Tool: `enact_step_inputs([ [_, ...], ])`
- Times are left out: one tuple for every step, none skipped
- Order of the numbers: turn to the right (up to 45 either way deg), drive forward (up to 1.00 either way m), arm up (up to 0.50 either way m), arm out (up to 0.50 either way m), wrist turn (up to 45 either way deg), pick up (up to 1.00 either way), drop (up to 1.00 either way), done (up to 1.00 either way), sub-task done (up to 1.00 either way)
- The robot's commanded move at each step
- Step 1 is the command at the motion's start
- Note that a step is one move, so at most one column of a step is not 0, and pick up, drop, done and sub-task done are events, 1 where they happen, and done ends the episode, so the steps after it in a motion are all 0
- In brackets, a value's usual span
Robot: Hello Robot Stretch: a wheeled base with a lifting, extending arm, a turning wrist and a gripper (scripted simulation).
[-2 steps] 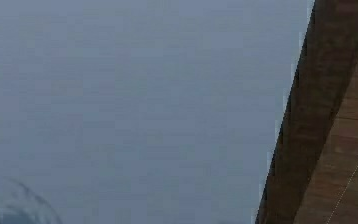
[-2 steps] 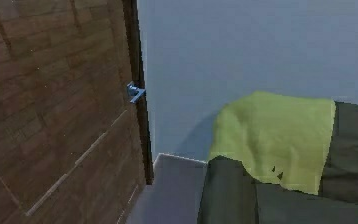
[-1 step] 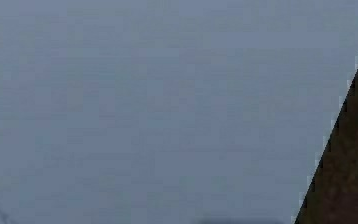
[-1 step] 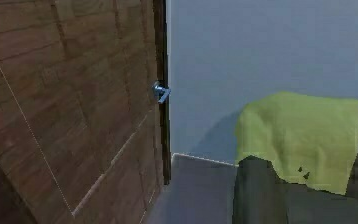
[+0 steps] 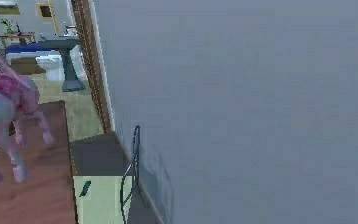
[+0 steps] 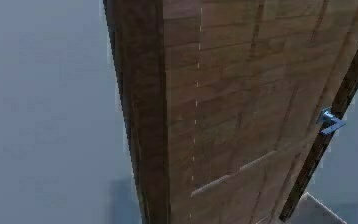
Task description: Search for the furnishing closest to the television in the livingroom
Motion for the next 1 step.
enact_step_inputs([
  [-45.0,0.0,0.0,0.0,0.0,0.0,0.0,0.0,0.0],
])
